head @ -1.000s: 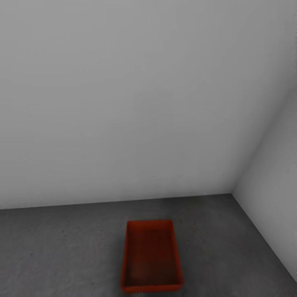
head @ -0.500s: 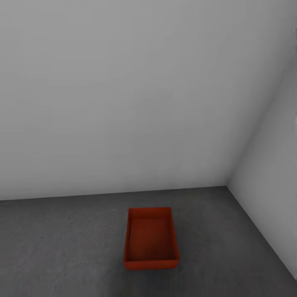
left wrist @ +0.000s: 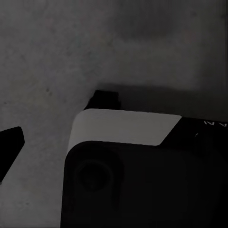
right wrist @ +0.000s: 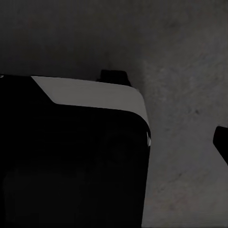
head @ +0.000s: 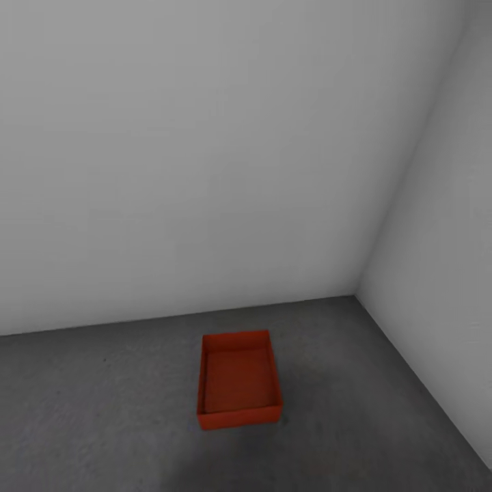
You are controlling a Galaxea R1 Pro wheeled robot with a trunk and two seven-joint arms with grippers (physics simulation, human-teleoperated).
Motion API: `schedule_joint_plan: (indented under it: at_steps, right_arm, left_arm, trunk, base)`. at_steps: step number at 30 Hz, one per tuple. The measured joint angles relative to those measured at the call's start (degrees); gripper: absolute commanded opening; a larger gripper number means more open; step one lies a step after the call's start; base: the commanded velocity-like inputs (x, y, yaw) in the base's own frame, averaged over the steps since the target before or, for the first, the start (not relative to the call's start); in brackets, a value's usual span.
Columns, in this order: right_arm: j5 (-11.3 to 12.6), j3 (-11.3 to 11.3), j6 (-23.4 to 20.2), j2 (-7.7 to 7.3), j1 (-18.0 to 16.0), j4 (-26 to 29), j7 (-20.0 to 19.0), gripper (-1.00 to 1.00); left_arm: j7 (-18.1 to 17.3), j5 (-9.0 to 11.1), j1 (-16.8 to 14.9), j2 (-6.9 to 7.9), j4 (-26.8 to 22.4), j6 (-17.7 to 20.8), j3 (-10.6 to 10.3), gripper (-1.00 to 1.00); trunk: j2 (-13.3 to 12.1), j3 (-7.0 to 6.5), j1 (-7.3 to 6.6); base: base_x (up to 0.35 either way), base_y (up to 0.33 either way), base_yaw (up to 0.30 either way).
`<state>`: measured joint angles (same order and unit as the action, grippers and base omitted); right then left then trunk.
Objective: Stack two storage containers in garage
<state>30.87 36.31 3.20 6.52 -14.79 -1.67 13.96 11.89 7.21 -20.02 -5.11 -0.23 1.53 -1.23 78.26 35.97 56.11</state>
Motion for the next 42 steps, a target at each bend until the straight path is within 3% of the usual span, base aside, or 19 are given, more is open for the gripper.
schedule_joint_plan:
  at_steps: [35, 42]
  right_arm:
    - [0.00, 0.01, -0.01, -0.02, 0.01, 0.00, 0.00, 1.00]
    - [-0.05, 0.01, -0.09, -0.12, -0.01, 0.00, 0.00, 1.00]
  left_arm:
    - [0.00, 0.10, 0.00, 0.02, 0.00, 0.00, 0.01, 1.00]
    - [0.00, 0.11, 0.01, 0.02, 0.00, -0.02, 0.01, 1.00]
  trunk:
    - [0.00, -0.01, 0.00]
    - [0.00, -0.04, 0.00]
  base:
    - [-0.001, 0.000, -0.242]
    - [0.000, 0.000, -0.039]
